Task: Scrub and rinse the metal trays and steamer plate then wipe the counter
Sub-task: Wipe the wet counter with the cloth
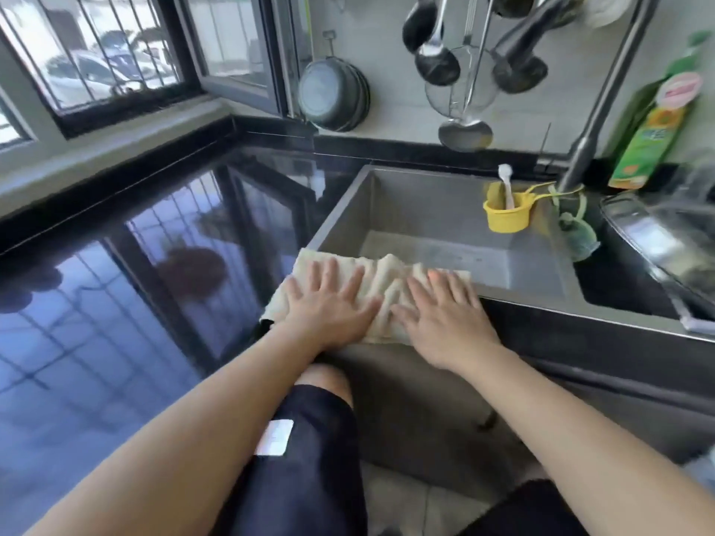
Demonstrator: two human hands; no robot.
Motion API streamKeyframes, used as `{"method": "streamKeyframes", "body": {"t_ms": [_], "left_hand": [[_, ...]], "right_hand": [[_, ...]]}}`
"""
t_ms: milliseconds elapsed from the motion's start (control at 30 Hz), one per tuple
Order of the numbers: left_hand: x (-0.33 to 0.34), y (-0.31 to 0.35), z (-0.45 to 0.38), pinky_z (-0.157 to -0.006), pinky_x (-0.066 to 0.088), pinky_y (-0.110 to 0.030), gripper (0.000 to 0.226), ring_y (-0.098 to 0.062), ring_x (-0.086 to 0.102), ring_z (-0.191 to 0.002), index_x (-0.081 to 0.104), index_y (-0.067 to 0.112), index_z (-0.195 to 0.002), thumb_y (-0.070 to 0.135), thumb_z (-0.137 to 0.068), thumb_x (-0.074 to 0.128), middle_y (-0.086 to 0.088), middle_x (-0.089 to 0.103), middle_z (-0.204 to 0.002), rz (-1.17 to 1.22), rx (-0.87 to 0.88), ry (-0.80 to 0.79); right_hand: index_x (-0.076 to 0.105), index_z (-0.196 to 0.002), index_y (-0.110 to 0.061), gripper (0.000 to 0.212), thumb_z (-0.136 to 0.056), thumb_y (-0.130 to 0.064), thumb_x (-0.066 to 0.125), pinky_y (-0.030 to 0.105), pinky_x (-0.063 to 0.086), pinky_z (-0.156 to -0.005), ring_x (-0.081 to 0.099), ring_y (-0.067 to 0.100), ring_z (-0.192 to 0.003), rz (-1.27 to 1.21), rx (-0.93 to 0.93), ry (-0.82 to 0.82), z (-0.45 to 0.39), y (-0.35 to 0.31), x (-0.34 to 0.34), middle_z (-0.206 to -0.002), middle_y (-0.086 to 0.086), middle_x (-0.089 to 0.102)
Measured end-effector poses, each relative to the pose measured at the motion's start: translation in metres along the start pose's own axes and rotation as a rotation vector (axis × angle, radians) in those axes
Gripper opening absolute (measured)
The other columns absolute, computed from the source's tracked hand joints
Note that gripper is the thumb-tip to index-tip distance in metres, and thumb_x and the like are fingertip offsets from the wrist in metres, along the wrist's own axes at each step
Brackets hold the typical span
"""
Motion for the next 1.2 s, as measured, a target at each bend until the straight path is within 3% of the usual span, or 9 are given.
{"method": "streamKeyframes", "body": {"t_ms": [133, 267, 333, 433, 533, 700, 767, 900, 1200], "left_hand": [[0.012, 0.137, 0.02, -0.118, -0.011, -0.069, 0.085, -0.039, -0.023, -0.156, -0.009, 0.035, -0.164, 0.08, -0.094, 0.009, -0.013, -0.019, -0.172, -0.02, 0.217, -0.054], [0.017, 0.19, 0.034, -0.116, -0.015, -0.07, 0.086, -0.045, -0.027, -0.153, -0.012, 0.032, -0.164, 0.079, -0.096, 0.011, -0.018, -0.023, -0.169, -0.043, 0.318, -0.136], [0.007, 0.159, 0.027, -0.118, -0.012, -0.069, 0.088, -0.045, -0.026, -0.153, -0.011, 0.035, -0.164, 0.082, -0.094, 0.012, -0.015, -0.023, -0.17, -0.034, 0.237, -0.136], [-0.009, 0.059, 0.005, -0.121, -0.005, -0.068, 0.092, -0.044, -0.02, -0.156, -0.013, 0.036, -0.164, 0.086, -0.089, 0.008, -0.011, -0.021, -0.171, -0.063, -0.025, -0.116], [-0.021, -0.062, -0.008, -0.121, -0.007, -0.066, 0.098, -0.04, -0.016, -0.157, -0.015, 0.038, -0.163, 0.091, -0.083, 0.005, -0.011, -0.021, -0.171, -0.06, -0.292, -0.138], [-0.044, -0.212, -0.025, -0.127, 0.002, -0.057, 0.102, -0.04, -0.005, -0.159, -0.009, 0.04, -0.163, 0.089, -0.076, 0.006, -0.011, -0.009, -0.173, -0.024, -0.626, -0.186], [-0.054, -0.225, -0.055, -0.127, 0.009, -0.054, 0.103, -0.037, 0.007, -0.159, 0.002, 0.034, -0.166, 0.084, -0.076, 0.005, -0.014, 0.005, -0.173, -0.037, -0.642, -0.13], [-0.057, -0.202, -0.146, -0.125, -0.007, -0.059, 0.08, -0.045, -0.01, -0.157, -0.001, 0.027, -0.166, 0.063, -0.097, 0.019, -0.02, -0.008, -0.172, 0.085, -0.503, -0.023], [-0.094, -0.161, -0.419, -0.123, -0.003, -0.064, 0.084, -0.045, -0.006, -0.157, 0.009, 0.031, -0.165, 0.07, -0.091, 0.02, -0.017, 0.0, -0.173, 0.05, -0.218, 0.089]], "right_hand": [[-0.003, -0.161, -0.034, 0.069, -0.1, -0.063, 0.007, 0.046, -0.009, -0.124, -0.014, 0.024, -0.155, 0.008, 0.345, -0.088, 0.065, 0.134, -0.008, -0.169, 0.001, -0.014], [0.002, -0.161, -0.027, 0.067, -0.101, -0.054, 0.008, 0.048, -0.002, -0.125, -0.01, 0.028, -0.155, 0.016, 0.529, -0.103, 0.086, 0.176, -0.008, -0.169, 0.005, -0.01], [-0.002, -0.162, -0.026, 0.072, -0.097, -0.056, 0.001, 0.047, -0.002, -0.125, -0.014, 0.026, -0.154, 0.013, 0.475, -0.086, 0.074, 0.149, -0.007, -0.168, 0.005, -0.012], [-0.008, -0.16, -0.034, 0.077, -0.088, -0.061, -0.012, 0.044, -0.007, -0.125, -0.019, 0.025, -0.154, 0.043, 0.2, -0.045, 0.035, 0.06, -0.001, -0.169, 0.004, -0.017], [-0.005, -0.161, -0.035, 0.062, -0.102, -0.053, 0.002, 0.046, -0.008, -0.125, -0.019, 0.027, -0.154, 0.007, -0.055, -0.029, -0.023, -0.053, 0.006, -0.169, 0.001, -0.016], [0.007, -0.161, -0.033, 0.058, -0.104, -0.044, 0.012, 0.048, -0.009, -0.124, -0.015, 0.03, -0.154, -0.076, -0.32, -0.102, -0.112, -0.191, 0.008, -0.17, -0.004, -0.008], [0.006, -0.161, -0.031, 0.06, -0.103, -0.044, 0.012, 0.047, -0.009, -0.124, -0.015, 0.029, -0.155, -0.084, -0.297, -0.125, -0.153, -0.205, 0.009, -0.17, -0.003, -0.009], [0.002, -0.162, -0.034, 0.066, -0.101, -0.057, 0.011, 0.045, -0.009, -0.124, -0.014, 0.03, -0.155, -0.068, -0.166, -0.157, -0.257, -0.171, 0.001, -0.17, -0.002, -0.011], [0.012, -0.159, -0.036, 0.073, -0.093, -0.068, 0.016, 0.046, 0.006, -0.123, 0.007, 0.032, -0.153, 0.001, 0.055, -0.076, -0.486, -0.067, -0.022, -0.168, 0.009, 0.006]]}}
Point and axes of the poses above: each hand's wrist, its own z-axis away from the middle knuckle, its own x-axis out of the palm, y = z × x, the point moved 5 cm from there along -z, towards the middle knuckle
